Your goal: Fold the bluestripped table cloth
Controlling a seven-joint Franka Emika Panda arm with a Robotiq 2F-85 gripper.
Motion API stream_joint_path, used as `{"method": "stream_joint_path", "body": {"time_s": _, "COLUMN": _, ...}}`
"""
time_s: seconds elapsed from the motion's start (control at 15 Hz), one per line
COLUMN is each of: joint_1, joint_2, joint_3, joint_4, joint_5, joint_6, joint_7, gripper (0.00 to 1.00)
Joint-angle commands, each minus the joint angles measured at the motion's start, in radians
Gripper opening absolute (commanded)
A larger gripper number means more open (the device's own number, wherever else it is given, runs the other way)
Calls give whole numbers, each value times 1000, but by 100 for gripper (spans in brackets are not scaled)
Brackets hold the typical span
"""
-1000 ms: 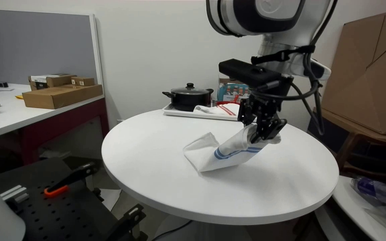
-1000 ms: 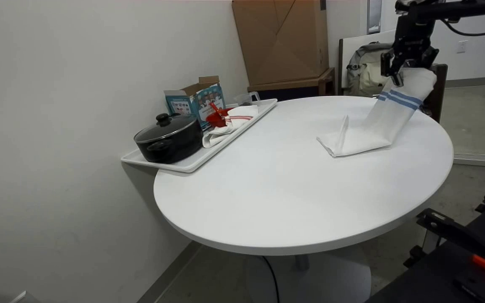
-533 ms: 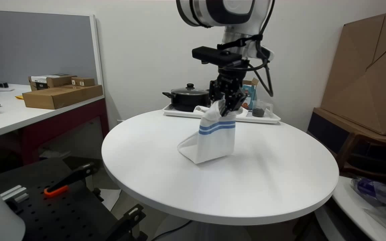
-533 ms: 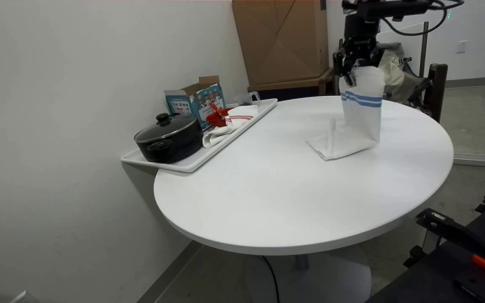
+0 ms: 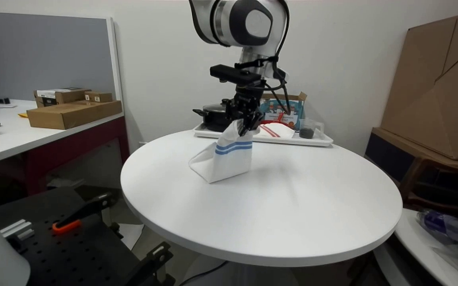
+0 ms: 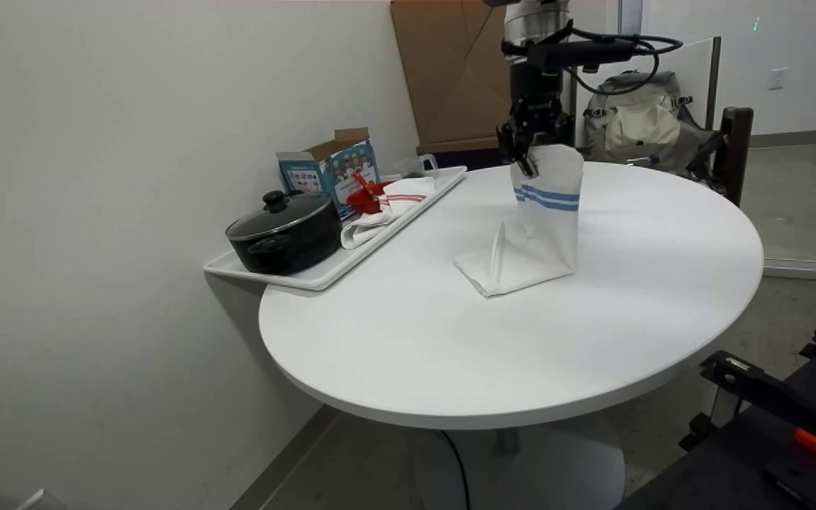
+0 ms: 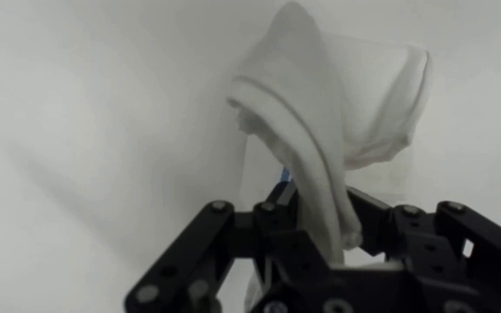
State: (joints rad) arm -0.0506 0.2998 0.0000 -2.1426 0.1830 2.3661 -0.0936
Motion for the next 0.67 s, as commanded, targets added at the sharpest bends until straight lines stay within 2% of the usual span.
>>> {"method": "stream_joint_path", "body": {"time_s": 0.0, "joint_1": 30, "joint_2": 49, "joint_3": 11, "joint_4": 46, "joint_5": -34, "joint_6": -30, "joint_7": 46, "gripper": 8}}
{"method": "stream_joint_path", "body": {"time_s": 0.33, "joint_1": 122, "joint_2": 110, "joint_3": 35, "joint_4": 43, "joint_5": -94, "joint_6": 31, "joint_7": 181, "gripper": 7}}
{"method": "stream_joint_path", "body": {"time_s": 0.6, "joint_1": 226, "joint_2": 164, "joint_3": 46, "joint_4": 41, "joint_5": -152, "joint_6": 98, "joint_7": 321, "gripper": 8}}
